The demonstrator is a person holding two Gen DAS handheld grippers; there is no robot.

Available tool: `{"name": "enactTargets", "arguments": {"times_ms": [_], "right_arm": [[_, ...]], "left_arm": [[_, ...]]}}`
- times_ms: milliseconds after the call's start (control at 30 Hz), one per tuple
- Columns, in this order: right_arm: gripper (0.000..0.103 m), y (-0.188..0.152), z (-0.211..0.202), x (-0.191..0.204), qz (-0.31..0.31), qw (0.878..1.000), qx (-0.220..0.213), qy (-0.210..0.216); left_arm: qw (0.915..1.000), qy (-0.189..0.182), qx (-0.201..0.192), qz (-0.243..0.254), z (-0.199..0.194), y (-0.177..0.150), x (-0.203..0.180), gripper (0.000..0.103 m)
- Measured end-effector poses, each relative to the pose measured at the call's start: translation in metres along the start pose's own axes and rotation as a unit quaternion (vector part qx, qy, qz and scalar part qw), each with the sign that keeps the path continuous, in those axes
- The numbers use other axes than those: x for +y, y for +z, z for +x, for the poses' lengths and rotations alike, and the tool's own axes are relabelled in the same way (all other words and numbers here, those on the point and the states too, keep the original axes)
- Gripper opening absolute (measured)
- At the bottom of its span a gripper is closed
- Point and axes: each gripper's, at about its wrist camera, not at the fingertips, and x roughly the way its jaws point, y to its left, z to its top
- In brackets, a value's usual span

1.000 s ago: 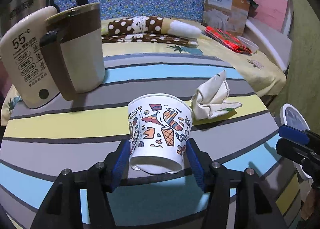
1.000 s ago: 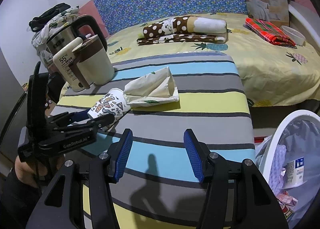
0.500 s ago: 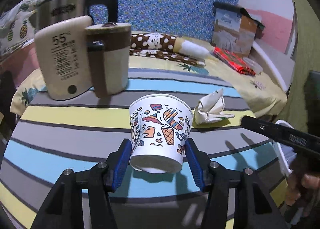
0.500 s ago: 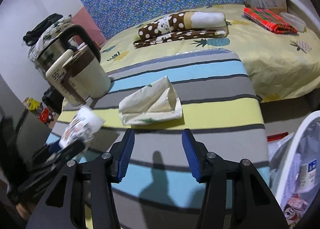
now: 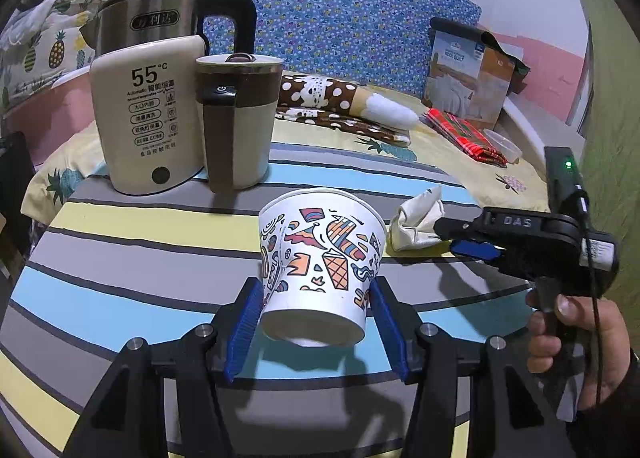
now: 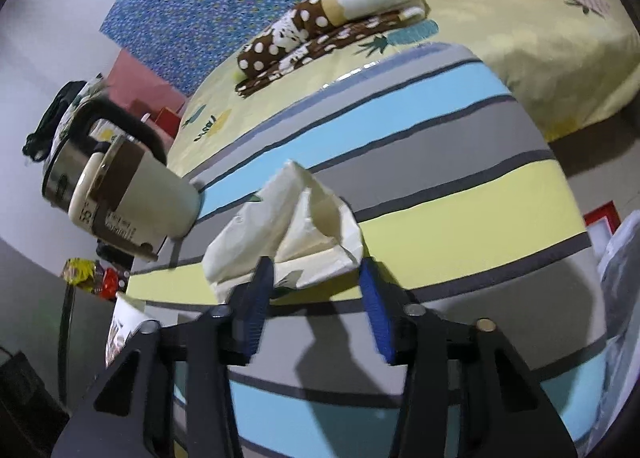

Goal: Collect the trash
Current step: 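Grasp the patterned paper cup with the left gripper while the right grasps the white tissue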

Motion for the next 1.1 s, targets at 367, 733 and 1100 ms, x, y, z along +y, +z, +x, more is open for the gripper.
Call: {"name": "enactTargets", "arguments": {"times_ms": [367,733,1100], "right_arm": [[0.005,-0.005,-0.013,0.006,-0.036,0.999,-0.018,-0.012],[0.047,-0.001,-0.029,0.031,-0.077,0.996,-0.048,0.024],[0.049,0.001,0.013,0.061,-0.128,0.990,-0.026,-0.047]], "left_arm": [[1.0000,0.006,0.001,0.007,-0.001,-0.001,-0.003,0.055],[0.9999,0.012,0.001,-0.004,-0.010,-0.009,0.002,0.055],[0.9996,0.021,0.002,-0.021,-0.014,-0.012,0.022,0.055]]}}
